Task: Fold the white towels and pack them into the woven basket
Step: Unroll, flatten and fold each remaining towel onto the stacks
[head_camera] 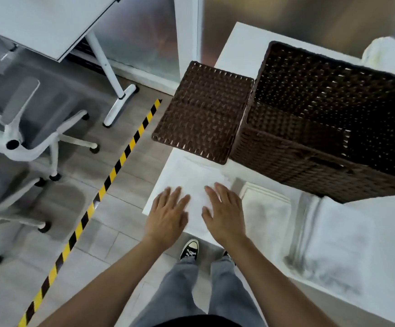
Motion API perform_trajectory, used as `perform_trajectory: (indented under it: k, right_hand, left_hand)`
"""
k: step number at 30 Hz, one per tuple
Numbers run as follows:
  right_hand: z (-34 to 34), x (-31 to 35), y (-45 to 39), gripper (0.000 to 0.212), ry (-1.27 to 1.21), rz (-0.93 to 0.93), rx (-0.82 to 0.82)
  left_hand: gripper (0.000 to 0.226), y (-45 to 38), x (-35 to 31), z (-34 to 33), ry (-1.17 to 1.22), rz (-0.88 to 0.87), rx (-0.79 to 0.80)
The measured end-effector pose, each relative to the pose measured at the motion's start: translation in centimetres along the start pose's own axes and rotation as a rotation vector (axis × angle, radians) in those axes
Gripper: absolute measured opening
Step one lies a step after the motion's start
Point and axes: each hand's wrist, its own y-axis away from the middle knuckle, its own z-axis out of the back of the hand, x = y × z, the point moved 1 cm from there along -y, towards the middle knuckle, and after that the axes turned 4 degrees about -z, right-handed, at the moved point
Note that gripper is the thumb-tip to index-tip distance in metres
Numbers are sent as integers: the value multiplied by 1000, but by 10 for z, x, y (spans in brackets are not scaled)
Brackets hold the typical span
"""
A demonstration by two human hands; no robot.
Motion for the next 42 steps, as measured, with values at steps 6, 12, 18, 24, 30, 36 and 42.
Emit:
perform_trajectory:
  k: [6,12,18,24,30,36,42]
  right_hand:
    - [9,1,9,56,-48,-47,143]
    - [50,-7,22,54,-110,-168,14]
    - [98,-46,49,49,-160,-258,-160]
    - [143,-112,103,44,-172,-321,-267]
    - [174,-203,181,44,-205,-421,-350]
    - [197,-278,249,42,-236,-498,-427]
    - [209,-337,283,41,-276,-549,-445]
  left_hand:
    - [49,-3,-4,11,7,-69,-12]
    - [37,-25,-38,44,17,-259,-148]
    - [37,-31,-111,71,38,-378,-219]
    - [34,-21,-188,78,52,-433,-264]
    - [34,6,-288,68,108,-447,-256]
    - [33,29,-380,45,147,-496,-215]
    - [33,29,-447,29,147,-535,-155]
